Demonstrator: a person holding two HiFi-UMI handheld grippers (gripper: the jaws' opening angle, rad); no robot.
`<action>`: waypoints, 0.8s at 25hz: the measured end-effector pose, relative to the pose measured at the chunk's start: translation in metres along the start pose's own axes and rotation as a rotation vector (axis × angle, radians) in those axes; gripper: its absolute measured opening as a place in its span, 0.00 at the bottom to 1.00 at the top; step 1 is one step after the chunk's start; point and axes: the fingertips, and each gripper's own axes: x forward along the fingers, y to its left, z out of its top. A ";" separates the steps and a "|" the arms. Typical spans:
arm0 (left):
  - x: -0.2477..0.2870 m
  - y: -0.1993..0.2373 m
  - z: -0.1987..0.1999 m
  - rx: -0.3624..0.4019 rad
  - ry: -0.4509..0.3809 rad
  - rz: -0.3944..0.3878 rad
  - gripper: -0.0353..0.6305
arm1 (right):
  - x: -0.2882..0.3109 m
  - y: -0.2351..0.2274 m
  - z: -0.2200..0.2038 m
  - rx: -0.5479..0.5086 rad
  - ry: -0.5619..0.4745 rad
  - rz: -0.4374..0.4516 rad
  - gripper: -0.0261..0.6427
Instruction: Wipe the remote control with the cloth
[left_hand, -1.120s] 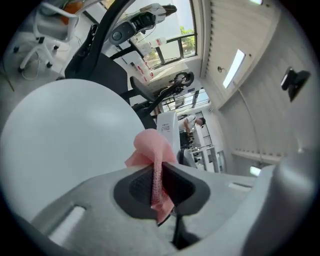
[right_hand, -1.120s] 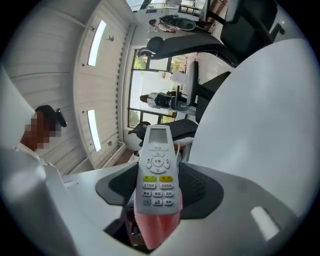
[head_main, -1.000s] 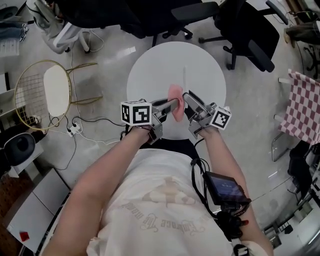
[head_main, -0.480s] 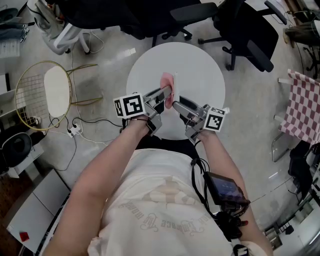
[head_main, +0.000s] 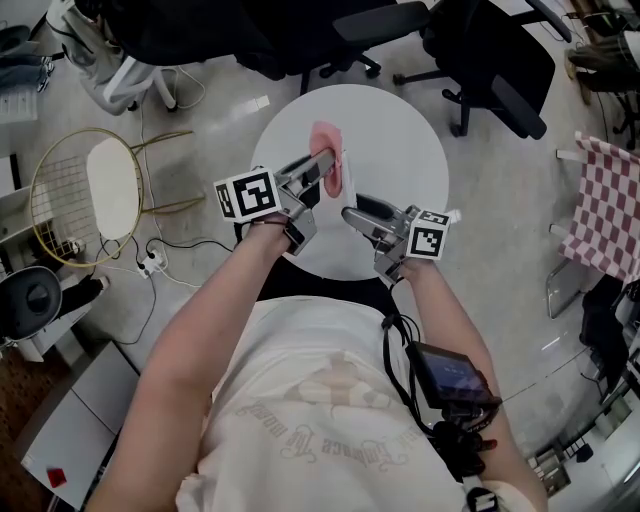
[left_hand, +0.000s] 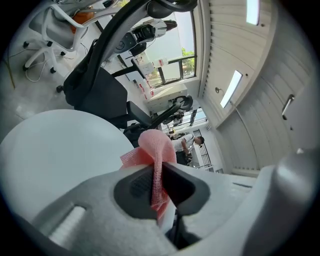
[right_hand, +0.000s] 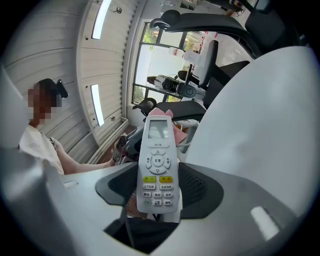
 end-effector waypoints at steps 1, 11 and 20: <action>0.001 0.001 -0.002 -0.002 0.008 0.004 0.10 | 0.000 0.000 0.002 0.000 -0.001 0.000 0.43; 0.003 0.022 -0.063 -0.080 0.199 0.057 0.10 | 0.000 -0.009 0.023 0.024 -0.065 -0.005 0.43; -0.006 0.038 -0.126 -0.117 0.431 0.105 0.10 | -0.002 -0.030 0.030 0.049 -0.087 -0.067 0.43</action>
